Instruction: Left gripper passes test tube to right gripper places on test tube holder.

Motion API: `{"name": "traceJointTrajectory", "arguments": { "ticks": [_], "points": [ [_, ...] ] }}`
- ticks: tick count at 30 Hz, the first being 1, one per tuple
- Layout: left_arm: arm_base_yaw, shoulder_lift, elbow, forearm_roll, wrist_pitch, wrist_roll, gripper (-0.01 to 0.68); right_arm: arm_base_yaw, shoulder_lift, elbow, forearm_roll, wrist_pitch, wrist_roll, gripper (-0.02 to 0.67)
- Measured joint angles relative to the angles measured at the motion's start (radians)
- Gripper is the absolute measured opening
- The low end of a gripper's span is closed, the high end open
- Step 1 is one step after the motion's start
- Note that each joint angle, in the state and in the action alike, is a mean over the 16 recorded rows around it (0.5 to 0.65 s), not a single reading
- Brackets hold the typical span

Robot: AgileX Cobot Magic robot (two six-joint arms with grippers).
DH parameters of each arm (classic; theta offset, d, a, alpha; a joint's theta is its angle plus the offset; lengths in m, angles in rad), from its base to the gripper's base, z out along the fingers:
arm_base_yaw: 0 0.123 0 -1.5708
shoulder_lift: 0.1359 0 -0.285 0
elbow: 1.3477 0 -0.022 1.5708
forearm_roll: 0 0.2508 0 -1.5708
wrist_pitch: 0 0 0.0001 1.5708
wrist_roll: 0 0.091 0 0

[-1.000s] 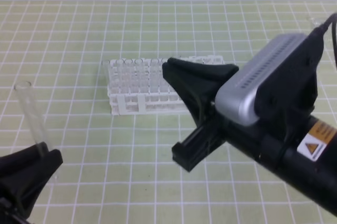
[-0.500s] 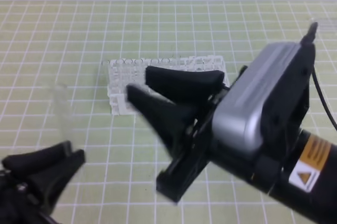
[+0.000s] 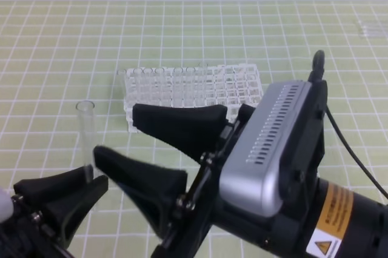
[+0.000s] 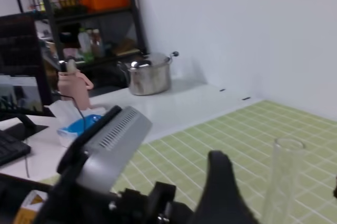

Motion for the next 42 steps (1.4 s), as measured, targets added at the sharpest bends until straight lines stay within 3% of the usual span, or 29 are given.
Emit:
{"name": "traceJointTrajectory", "arguments": {
  "ticks": [7,12,23,42],
  "points": [
    [0.0,-0.001,0.0,0.001,-0.015,-0.036,0.062,0.009,0.039,-0.012,-0.087,-0.05,0.108,0.46],
    [0.0,-0.001,0.0,0.003,-0.036,-0.061,0.049,0.011,0.081,-0.032,-0.112,-0.076,0.138,0.486],
    [0.0,-0.001,0.0,0.006,-0.078,-0.076,0.004,0.005,0.15,-0.071,-0.081,-0.094,0.137,0.491],
    [0.0,-0.003,0.0,0.014,-0.098,-0.09,0.023,-0.017,0.16,-0.075,-0.05,-0.079,0.117,0.491]
  ]
}}
